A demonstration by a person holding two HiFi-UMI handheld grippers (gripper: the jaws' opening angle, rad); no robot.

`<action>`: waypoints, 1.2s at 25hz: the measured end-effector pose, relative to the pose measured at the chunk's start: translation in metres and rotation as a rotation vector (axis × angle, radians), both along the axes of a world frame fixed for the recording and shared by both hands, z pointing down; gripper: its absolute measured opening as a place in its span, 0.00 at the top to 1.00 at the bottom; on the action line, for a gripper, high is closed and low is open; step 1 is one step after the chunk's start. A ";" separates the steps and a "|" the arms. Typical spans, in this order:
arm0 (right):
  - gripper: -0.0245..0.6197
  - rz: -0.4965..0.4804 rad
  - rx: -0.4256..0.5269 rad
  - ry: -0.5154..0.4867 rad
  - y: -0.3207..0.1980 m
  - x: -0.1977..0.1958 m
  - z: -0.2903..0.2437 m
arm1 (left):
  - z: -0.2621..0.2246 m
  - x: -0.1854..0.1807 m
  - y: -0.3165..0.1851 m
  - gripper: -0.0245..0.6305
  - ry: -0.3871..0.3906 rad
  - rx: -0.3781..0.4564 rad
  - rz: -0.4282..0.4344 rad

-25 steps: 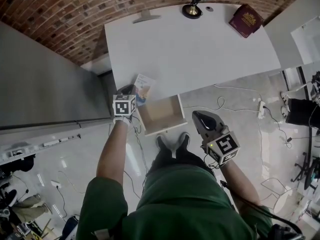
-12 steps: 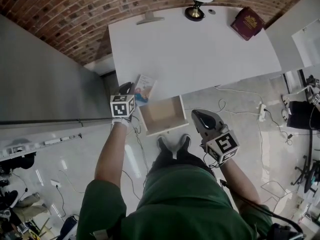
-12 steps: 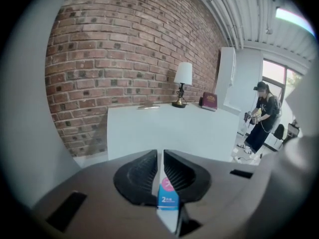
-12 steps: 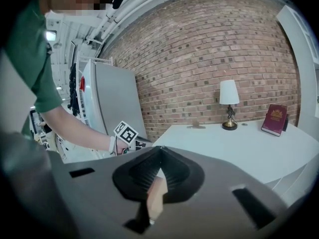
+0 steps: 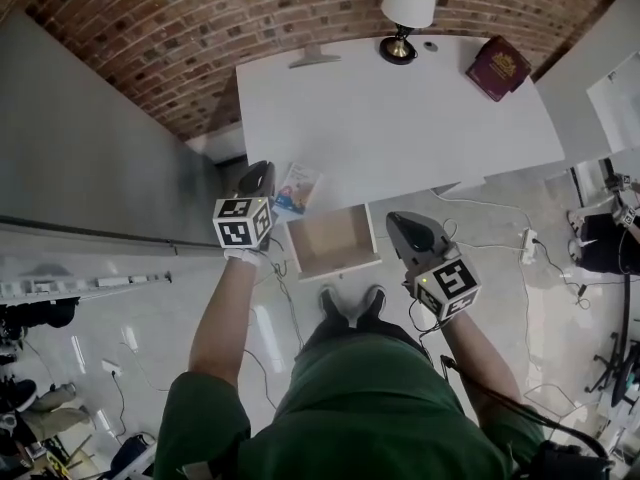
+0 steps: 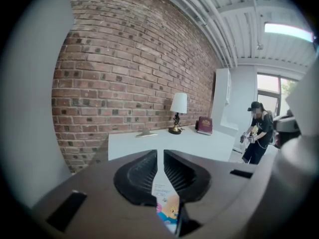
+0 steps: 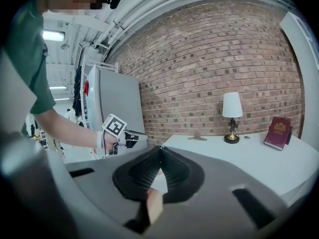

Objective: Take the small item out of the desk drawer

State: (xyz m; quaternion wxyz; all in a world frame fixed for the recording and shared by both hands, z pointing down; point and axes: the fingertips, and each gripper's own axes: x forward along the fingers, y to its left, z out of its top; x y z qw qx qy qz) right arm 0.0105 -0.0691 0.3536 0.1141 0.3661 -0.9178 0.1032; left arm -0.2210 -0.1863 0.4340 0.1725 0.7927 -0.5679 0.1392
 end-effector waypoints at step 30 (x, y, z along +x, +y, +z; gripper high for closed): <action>0.96 0.013 0.245 -0.117 -0.014 0.014 -0.117 | -0.188 0.074 0.104 0.94 0.104 0.322 -0.010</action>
